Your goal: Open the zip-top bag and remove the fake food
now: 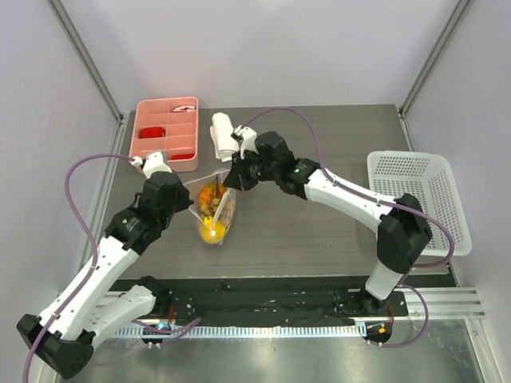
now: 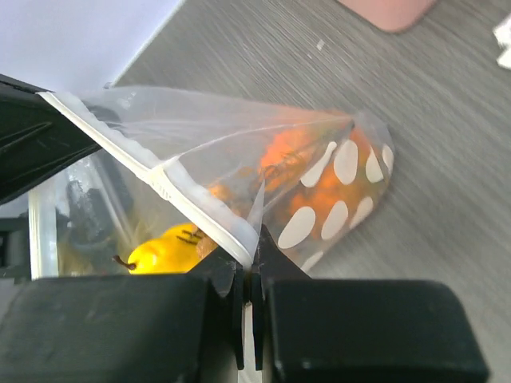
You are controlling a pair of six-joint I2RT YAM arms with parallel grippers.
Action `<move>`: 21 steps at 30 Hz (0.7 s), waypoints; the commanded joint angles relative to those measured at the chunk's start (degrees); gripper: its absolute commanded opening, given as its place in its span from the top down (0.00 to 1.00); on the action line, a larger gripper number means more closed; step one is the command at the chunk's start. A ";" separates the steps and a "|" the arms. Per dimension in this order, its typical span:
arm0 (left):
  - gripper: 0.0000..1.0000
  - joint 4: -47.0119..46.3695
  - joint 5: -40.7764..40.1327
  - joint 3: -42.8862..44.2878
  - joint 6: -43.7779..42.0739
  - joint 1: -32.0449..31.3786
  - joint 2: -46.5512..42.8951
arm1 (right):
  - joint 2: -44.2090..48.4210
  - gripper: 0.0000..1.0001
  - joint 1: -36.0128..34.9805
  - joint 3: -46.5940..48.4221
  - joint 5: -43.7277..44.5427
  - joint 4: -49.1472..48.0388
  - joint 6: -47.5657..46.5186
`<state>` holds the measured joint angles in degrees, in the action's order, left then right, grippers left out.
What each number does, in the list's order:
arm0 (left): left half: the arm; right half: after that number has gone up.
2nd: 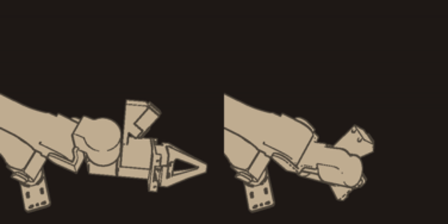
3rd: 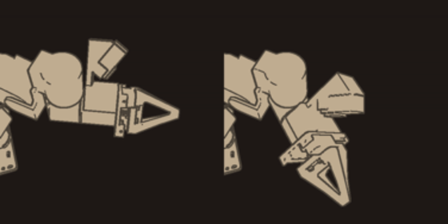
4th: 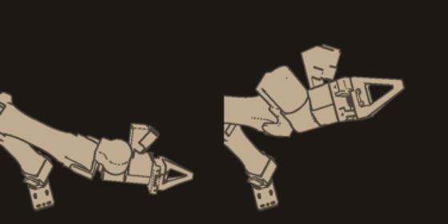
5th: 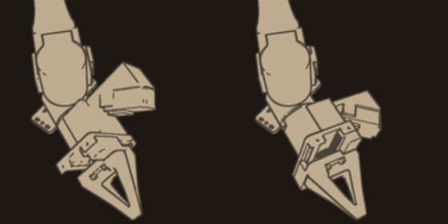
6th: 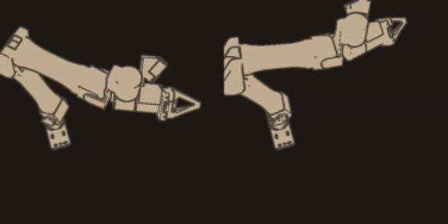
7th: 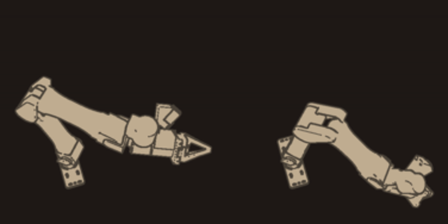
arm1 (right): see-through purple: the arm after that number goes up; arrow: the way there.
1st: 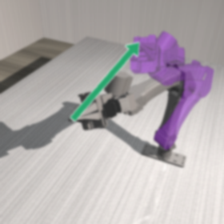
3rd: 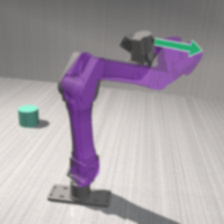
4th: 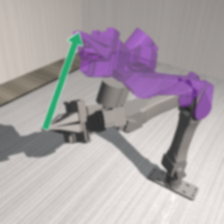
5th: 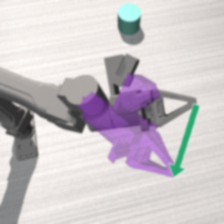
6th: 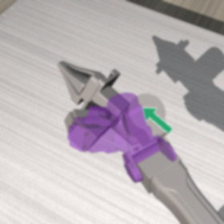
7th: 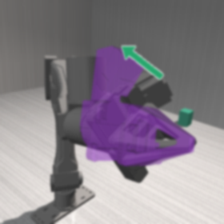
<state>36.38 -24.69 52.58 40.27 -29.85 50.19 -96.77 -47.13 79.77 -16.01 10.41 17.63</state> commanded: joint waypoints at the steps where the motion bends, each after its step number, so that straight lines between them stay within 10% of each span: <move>1: 1.00 -0.95 -3.97 0.51 -0.27 0.23 -4.48 | -0.78 0.95 2.57 -0.49 -12.29 -7.69 -4.44; 12: 1.00 -4.30 1.40 4.29 -8.02 0.23 -5.38 | -10.19 0.87 2.93 5.48 -16.70 -13.59 2.41; 21: 1.00 -11.76 2.10 -4.85 -6.08 0.40 -2.03 | -10.82 0.41 2.84 11.29 0.88 9.18 5.83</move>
<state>31.44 -21.87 50.13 34.02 -29.87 48.01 -110.59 -44.38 88.60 -24.23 9.61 20.16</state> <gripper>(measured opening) 0.002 0.558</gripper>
